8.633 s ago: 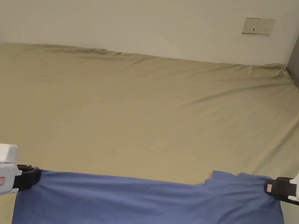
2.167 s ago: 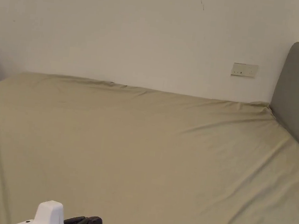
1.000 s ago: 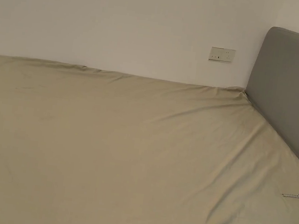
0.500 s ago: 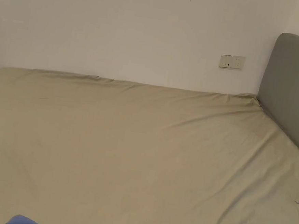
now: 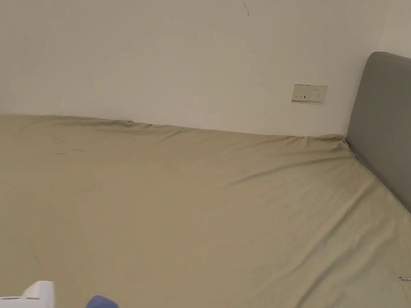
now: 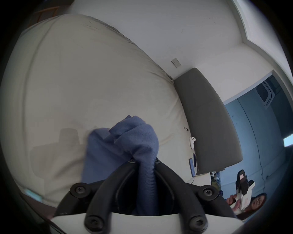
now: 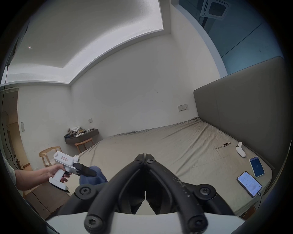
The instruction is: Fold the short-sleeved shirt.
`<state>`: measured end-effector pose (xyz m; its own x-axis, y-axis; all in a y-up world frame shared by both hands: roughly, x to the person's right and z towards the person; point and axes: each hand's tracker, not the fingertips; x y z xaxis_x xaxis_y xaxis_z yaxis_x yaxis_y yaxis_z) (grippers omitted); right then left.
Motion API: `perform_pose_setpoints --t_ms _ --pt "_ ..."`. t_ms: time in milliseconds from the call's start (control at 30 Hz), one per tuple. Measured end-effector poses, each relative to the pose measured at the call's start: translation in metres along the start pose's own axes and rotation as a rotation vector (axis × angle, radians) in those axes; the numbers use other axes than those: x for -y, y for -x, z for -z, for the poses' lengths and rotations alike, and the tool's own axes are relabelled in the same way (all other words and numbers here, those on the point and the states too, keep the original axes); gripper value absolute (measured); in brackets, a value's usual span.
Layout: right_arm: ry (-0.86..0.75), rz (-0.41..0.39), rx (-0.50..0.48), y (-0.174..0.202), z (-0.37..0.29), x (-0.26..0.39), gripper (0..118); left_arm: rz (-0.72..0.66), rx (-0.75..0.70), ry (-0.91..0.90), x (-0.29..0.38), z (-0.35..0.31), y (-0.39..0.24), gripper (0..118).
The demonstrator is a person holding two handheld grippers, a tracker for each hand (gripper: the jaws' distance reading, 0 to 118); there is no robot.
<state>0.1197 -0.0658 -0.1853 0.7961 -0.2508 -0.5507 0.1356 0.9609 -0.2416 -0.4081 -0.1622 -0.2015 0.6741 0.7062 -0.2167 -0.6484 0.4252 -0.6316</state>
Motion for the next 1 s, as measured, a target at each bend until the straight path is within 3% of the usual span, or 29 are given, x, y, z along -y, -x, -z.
perform_pose_setpoints --t_ms 100,233,300,500,567,667,700,767,867,900,933,967,1000 --pt "-0.010 0.032 0.012 -0.008 -0.005 0.000 1 -0.049 0.003 0.015 0.012 0.048 -0.027 9" --pt "-0.019 0.057 0.027 -0.016 -0.011 0.000 1 0.017 -0.074 0.050 0.027 0.113 -0.040 9" --pt "-0.019 0.058 0.037 -0.020 -0.014 0.000 1 0.133 -0.139 0.036 0.033 0.137 -0.043 9" --pt "-0.008 0.061 0.063 -0.029 -0.017 0.002 1 0.149 -0.159 0.074 0.046 0.168 -0.028 12" --pt "-0.006 0.067 0.066 -0.030 -0.017 0.003 1 0.157 -0.156 0.062 0.044 0.165 -0.026 28" --pt "-0.002 0.069 0.071 -0.031 -0.016 0.004 1 0.191 0.002 0.061 0.041 0.144 -0.032 106" --pt "0.000 0.070 0.069 -0.031 -0.015 0.004 1 0.218 0.030 0.050 0.040 0.133 -0.037 118" --pt "0.000 0.071 0.066 -0.031 -0.013 0.005 1 0.274 0.106 -0.008 0.035 0.104 -0.043 118" --pt "-0.002 0.072 0.051 -0.027 -0.010 0.005 1 0.344 0.055 -0.065 0.028 0.068 -0.041 118" --pt "-0.002 0.070 0.047 -0.025 -0.009 0.005 1 0.356 0.013 -0.069 0.026 0.062 -0.037 113" --pt "0.000 0.069 0.040 -0.024 -0.007 0.006 1 0.377 -0.032 -0.038 0.025 0.060 -0.033 90" --pt "0.000 0.070 0.038 -0.023 -0.006 0.007 1 0.395 -0.090 -0.043 0.026 0.060 -0.029 39" --pt "0.000 0.072 0.034 -0.022 -0.005 0.007 1 0.438 -0.145 -0.036 0.029 0.067 -0.027 0"
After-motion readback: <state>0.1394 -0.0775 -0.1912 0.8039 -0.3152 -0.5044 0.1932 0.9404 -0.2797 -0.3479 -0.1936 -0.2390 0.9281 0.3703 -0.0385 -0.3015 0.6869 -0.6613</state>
